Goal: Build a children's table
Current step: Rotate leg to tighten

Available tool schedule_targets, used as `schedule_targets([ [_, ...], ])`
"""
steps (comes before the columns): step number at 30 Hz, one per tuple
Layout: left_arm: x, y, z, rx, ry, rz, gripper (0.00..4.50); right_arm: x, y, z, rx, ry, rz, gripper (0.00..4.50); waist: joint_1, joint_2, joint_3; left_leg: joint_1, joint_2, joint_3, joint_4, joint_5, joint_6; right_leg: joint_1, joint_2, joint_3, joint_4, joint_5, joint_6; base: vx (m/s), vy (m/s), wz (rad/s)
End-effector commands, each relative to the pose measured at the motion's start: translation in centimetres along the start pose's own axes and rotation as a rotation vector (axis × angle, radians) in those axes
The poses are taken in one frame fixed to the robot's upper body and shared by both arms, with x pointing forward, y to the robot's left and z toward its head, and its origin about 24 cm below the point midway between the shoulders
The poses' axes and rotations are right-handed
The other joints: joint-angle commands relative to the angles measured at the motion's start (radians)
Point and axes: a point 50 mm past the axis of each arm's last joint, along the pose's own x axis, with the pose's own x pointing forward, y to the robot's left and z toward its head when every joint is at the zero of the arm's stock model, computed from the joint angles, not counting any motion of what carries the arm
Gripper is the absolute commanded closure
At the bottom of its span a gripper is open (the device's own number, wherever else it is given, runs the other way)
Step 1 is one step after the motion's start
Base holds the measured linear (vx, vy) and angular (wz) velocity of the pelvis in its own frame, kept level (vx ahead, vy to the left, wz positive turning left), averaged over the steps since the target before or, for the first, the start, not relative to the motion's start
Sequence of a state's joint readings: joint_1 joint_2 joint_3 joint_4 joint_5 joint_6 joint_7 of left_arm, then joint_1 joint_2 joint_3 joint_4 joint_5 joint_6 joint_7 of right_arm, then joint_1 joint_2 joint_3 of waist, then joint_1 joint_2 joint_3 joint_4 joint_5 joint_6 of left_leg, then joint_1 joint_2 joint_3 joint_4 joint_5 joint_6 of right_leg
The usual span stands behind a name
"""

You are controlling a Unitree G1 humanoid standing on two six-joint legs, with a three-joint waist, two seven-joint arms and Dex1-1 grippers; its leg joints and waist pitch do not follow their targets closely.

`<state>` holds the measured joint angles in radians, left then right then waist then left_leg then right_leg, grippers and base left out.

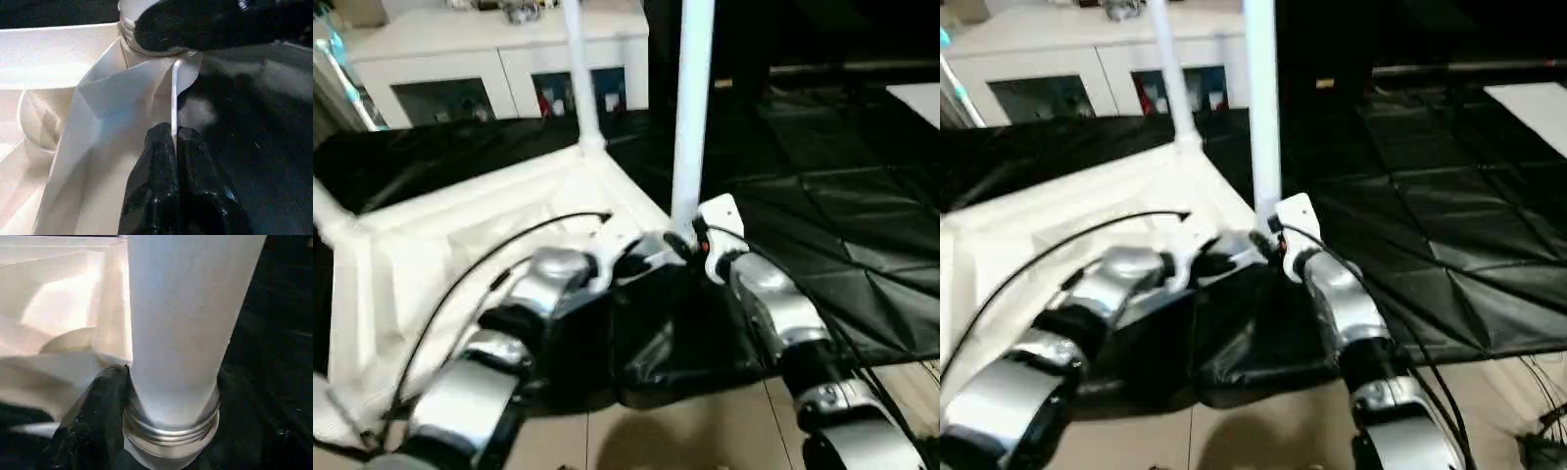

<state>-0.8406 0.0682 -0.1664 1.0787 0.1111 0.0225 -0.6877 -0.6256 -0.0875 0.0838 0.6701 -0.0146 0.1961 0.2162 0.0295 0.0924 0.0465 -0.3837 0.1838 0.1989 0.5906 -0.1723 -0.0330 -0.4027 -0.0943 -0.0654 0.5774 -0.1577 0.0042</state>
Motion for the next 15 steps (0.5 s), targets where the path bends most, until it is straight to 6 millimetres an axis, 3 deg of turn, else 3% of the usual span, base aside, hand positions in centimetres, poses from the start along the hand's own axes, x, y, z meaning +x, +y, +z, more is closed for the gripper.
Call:
schedule_targets([
  [1, 0.4, 0.0, 0.8, 0.004, -0.011, 0.045, 4.50, 0.1, 0.9, -2.7, -0.006, 0.141, -0.017, 2.01, -0.001, -0.020, -0.061, 0.024, 0.030, -0.026, -0.074, -0.332, 0.026, 0.034, -0.053, 0.028, -0.089, -0.432, -0.176, 0.000, 0.000, 0.00],
  [5, 0.8, -0.1, 0.7, 0.013, 0.023, 0.064, 4.50, 0.3, 1.9, -1.8, -0.009, 0.075, 0.029, 2.01, 0.002, -0.020, -0.064, 0.020, 0.033, -0.028, -0.077, -0.318, 0.035, 0.038, -0.053, 0.029, -0.084, -0.379, -0.179, 0.000, 0.000, 0.00],
  [6, 0.8, -0.1, 0.5, 0.008, 0.029, 0.062, 4.50, 0.3, 1.8, -1.7, -0.001, 0.065, 0.030, 1.45, 0.002, -0.021, -0.064, 0.019, 0.033, -0.028, -0.077, -0.315, 0.038, 0.038, -0.053, 0.029, -0.083, -0.369, -0.183, 0.000, 0.000, 0.00],
  [7, 0.6, 0.0, 0.3, 0.005, 0.034, 0.062, 4.50, 0.1, 1.6, -1.6, 0.035, 0.042, 0.037, 1.31, 0.002, -0.021, -0.065, 0.019, 0.033, -0.027, -0.076, -0.312, 0.040, 0.039, -0.053, 0.030, -0.082, -0.360, -0.187, 0.000, 0.000, 0.00],
  [9, 0.4, 0.2, 0.0, 0.000, 0.042, 0.069, 4.50, -0.1, 1.1, -1.4, 0.074, 0.012, 0.046, 1.25, 0.005, -0.026, -0.065, 0.019, 0.033, -0.025, -0.074, -0.307, 0.052, 0.039, -0.055, 0.030, -0.082, -0.354, -0.194, 0.000, 0.000, 0.00],
  [15, -0.3, 0.6, -0.8, 0.007, 0.049, 0.009, 4.50, -1.2, -0.5, -1.2, -0.035, -0.038, 0.154, 0.77, 0.005, -0.030, -0.062, 0.013, 0.031, -0.027, -0.075, -0.307, 0.059, 0.045, -0.056, 0.028, -0.083, -0.391, -0.179, 0.000, 0.000, 0.00],
])
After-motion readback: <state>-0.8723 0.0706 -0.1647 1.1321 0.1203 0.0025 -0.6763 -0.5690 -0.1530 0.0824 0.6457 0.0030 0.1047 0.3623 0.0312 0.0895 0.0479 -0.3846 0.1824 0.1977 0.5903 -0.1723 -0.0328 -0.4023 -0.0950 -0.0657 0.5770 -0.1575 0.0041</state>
